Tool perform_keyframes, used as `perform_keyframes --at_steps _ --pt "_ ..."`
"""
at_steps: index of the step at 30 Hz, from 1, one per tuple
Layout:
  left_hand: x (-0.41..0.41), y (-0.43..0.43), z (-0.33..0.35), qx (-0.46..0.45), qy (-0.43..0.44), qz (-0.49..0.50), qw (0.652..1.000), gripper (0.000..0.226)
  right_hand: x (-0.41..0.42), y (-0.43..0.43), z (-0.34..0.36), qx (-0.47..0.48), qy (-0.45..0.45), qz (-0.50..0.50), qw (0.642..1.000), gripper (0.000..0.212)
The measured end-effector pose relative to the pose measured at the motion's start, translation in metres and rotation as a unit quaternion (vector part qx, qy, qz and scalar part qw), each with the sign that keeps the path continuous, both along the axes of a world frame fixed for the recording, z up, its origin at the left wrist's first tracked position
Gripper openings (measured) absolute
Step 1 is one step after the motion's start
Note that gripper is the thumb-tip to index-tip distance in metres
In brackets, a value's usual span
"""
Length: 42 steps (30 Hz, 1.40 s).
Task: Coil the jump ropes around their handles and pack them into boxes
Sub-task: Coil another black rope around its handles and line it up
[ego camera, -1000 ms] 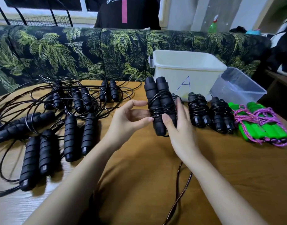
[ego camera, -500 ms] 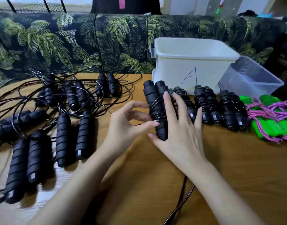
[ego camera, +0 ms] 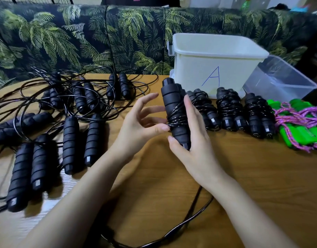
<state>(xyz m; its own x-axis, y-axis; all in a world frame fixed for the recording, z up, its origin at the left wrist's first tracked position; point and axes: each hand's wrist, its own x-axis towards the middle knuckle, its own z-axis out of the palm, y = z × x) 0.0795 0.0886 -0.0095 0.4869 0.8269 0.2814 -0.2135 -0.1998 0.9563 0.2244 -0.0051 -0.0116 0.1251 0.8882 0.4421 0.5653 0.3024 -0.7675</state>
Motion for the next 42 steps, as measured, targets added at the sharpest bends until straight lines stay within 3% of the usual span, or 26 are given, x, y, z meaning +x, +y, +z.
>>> perform_keyframes --at_steps 3,7,12,16,23,29,42 --pt "0.0 0.0 0.001 -0.044 0.004 -0.062 0.997 0.104 0.0 0.001 0.001 0.008 0.021 0.026 0.999 0.08" --pt "0.001 -0.002 0.003 -0.063 0.002 -0.075 0.995 0.103 0.002 0.0 -0.001 0.005 0.038 0.049 0.998 0.078" --pt "0.004 -0.006 0.001 -0.061 0.008 -0.043 0.997 0.102 0.004 0.002 -0.001 0.054 -0.075 -0.045 0.995 0.083" --pt "0.005 -0.007 0.002 -0.022 0.031 -0.015 0.999 0.106 0.004 0.002 -0.004 0.046 -0.09 -0.019 0.995 0.08" --pt "-0.008 -0.002 0.008 0.03 0.09 -0.039 0.995 0.096 0.007 0.002 -0.004 -0.007 -0.004 0.053 0.999 0.09" --pt "-0.014 0.0 0.013 0.031 0.099 -0.069 0.992 0.094 0.008 0.001 0.0 -0.03 0.067 0.068 0.995 0.075" --pt "-0.005 -0.005 0.01 0.041 0.033 0.042 0.998 0.068 0.011 0.002 -0.002 -0.068 0.235 0.119 0.962 0.069"
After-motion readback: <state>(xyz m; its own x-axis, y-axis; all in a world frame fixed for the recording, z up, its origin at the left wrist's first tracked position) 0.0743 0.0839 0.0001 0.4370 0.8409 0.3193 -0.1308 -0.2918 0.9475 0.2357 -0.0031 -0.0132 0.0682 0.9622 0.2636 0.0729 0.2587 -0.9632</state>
